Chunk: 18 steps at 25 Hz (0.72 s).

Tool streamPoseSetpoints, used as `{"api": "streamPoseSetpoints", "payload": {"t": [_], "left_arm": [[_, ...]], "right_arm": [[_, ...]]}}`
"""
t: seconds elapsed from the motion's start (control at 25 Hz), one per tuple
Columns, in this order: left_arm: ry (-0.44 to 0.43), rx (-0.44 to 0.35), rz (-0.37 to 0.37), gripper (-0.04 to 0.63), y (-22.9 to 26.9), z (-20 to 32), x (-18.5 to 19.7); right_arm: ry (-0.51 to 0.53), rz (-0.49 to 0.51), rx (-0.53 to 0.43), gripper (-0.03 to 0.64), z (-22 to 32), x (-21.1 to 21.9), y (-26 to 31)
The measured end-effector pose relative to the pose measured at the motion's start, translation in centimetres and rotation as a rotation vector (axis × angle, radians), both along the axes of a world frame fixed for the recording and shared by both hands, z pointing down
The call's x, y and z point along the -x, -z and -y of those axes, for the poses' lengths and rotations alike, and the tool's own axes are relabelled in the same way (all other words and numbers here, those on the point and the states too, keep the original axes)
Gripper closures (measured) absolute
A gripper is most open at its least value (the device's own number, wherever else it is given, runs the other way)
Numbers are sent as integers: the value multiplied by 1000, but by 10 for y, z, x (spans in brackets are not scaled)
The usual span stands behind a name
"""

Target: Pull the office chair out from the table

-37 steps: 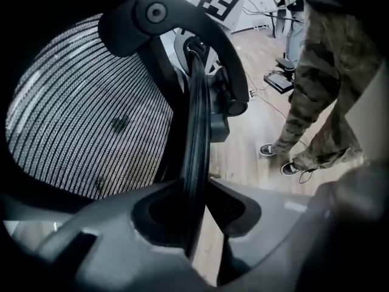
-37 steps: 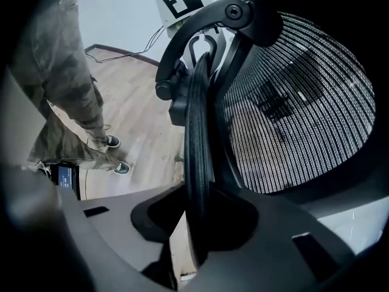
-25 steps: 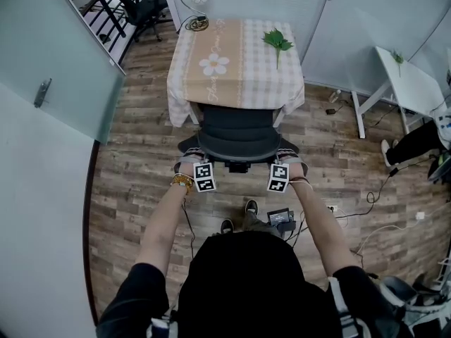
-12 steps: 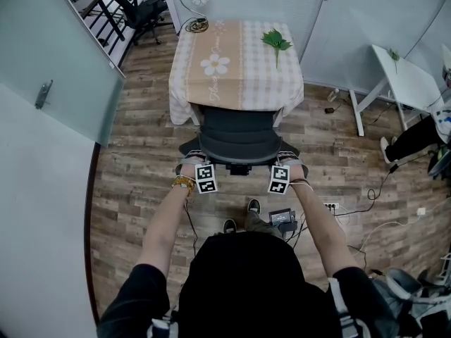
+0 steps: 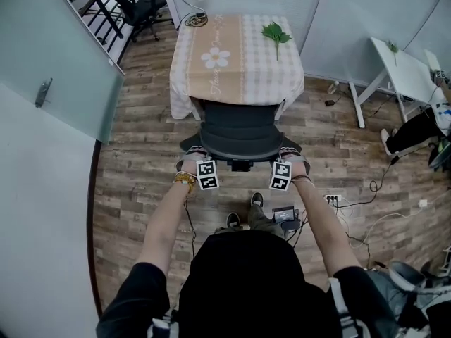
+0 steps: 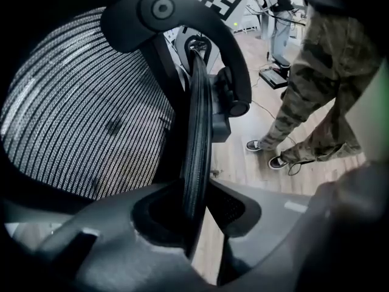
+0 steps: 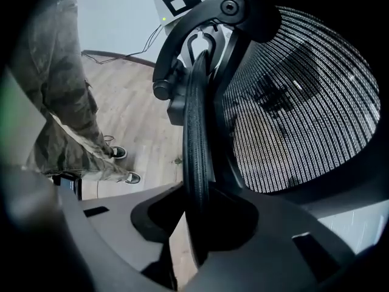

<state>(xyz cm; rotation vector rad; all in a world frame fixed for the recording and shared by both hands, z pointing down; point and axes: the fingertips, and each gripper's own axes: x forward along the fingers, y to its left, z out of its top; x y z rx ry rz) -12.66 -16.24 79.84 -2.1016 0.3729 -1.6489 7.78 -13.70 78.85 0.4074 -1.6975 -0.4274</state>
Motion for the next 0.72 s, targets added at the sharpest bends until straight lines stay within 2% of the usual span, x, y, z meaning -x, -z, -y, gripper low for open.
{"api": "streamPoseSetpoints", "payload": {"t": [0.72], "left_arm": [[-11,11,5,476,-3,-39,14]], "right_arm": [[-34,-7,11,528,-44,15,-3]]}}
